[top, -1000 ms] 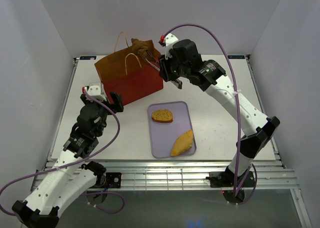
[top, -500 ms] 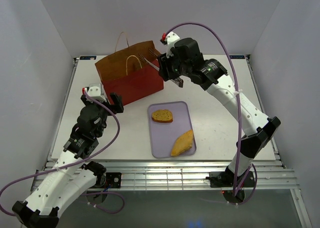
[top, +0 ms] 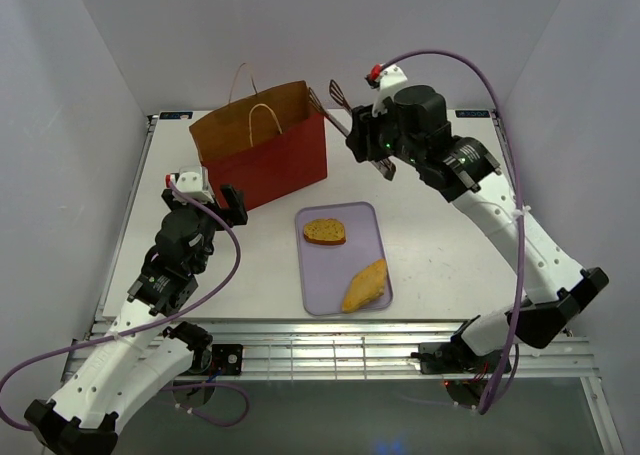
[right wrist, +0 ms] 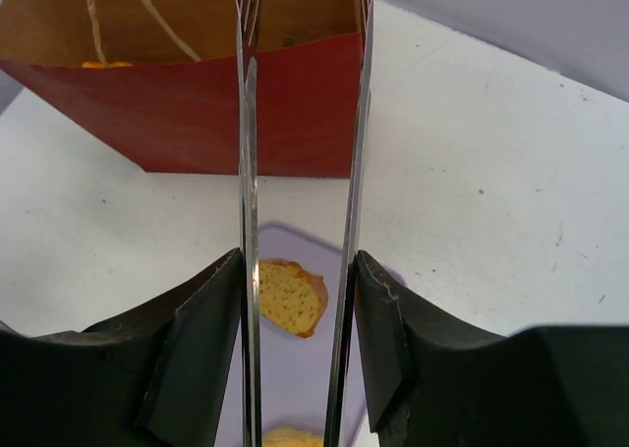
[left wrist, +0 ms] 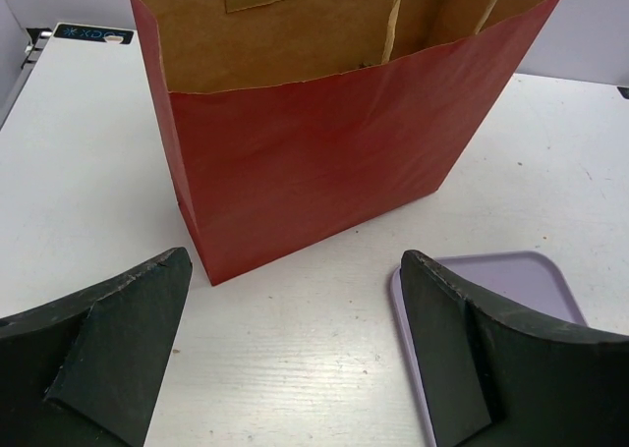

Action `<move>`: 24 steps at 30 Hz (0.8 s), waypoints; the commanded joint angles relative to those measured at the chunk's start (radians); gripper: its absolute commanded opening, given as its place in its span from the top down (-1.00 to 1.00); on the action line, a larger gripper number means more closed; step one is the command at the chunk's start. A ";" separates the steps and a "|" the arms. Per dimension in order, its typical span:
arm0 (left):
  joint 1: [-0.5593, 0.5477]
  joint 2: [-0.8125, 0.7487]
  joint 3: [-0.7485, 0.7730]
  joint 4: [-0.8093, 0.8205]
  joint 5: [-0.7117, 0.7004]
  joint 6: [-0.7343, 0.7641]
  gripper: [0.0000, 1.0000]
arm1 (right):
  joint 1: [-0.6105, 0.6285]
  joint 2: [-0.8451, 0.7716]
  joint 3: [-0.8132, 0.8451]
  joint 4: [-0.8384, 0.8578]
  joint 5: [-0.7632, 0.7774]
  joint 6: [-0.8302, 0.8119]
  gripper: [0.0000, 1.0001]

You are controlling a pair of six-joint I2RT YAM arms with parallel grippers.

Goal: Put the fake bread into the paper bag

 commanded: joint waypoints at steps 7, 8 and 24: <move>-0.003 -0.008 0.010 0.003 -0.017 -0.004 -0.96 | -0.085 -0.197 -0.220 0.166 0.039 0.050 -0.05; -0.003 -0.006 0.010 0.004 -0.017 -0.004 -0.96 | -0.094 -0.214 -0.251 0.170 0.046 0.050 -0.05; -0.003 -0.005 0.007 0.008 -0.016 -0.004 -0.96 | -0.218 -0.578 -1.170 0.569 0.228 0.208 -0.04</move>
